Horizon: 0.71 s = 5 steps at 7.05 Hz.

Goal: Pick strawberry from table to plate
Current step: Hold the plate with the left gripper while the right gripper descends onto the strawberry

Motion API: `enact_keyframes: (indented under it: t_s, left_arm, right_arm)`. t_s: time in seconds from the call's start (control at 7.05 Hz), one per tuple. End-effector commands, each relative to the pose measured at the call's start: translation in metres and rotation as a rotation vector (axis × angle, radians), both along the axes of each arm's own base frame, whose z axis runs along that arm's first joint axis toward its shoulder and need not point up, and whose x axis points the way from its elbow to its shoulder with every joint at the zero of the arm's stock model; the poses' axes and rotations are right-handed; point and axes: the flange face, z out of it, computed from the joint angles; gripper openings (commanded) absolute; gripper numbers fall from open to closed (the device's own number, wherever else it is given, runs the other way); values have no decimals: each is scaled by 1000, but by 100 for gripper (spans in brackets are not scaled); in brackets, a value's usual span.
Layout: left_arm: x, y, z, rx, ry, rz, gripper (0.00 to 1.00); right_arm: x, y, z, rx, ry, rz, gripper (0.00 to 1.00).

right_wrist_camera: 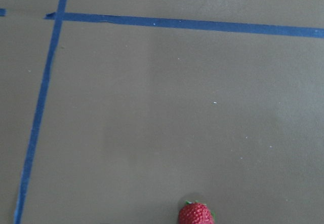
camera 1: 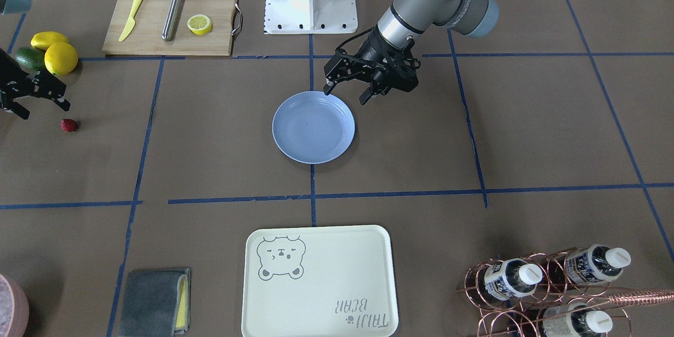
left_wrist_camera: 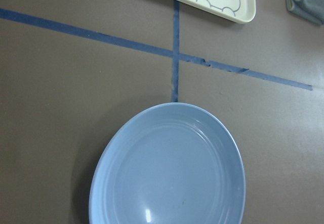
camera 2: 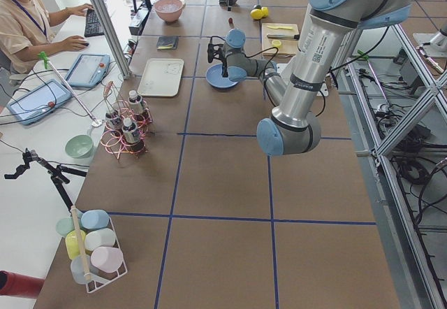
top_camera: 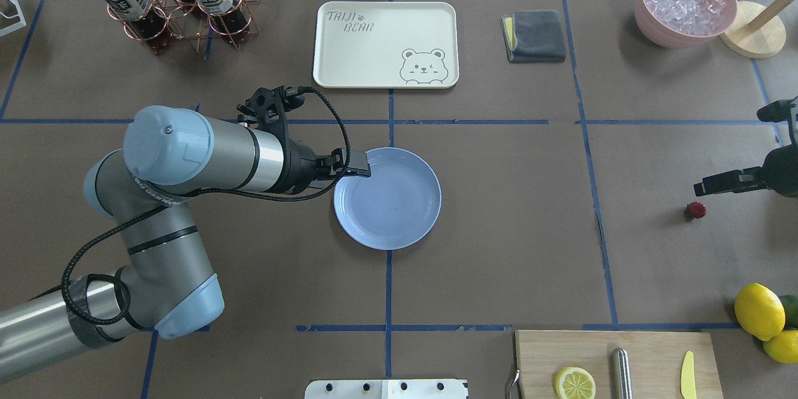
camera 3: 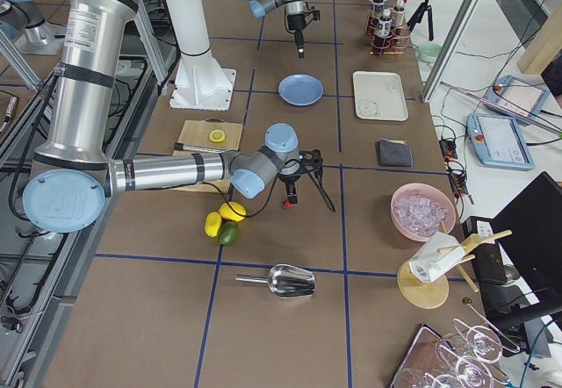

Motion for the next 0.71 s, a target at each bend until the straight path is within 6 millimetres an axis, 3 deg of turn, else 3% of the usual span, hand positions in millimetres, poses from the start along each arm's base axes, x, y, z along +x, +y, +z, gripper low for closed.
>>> enact_keyframes:
  t_s: [0.0, 0.57]
  left_arm:
    - [1, 1, 1, -19, 3, -4, 100]
    - [0, 0, 1, -18, 4, -5, 100]
  right_arm:
    - [-25, 4, 27, -7, 59, -15, 99]
    - [-40, 2, 43, -28, 74, -41, 91]
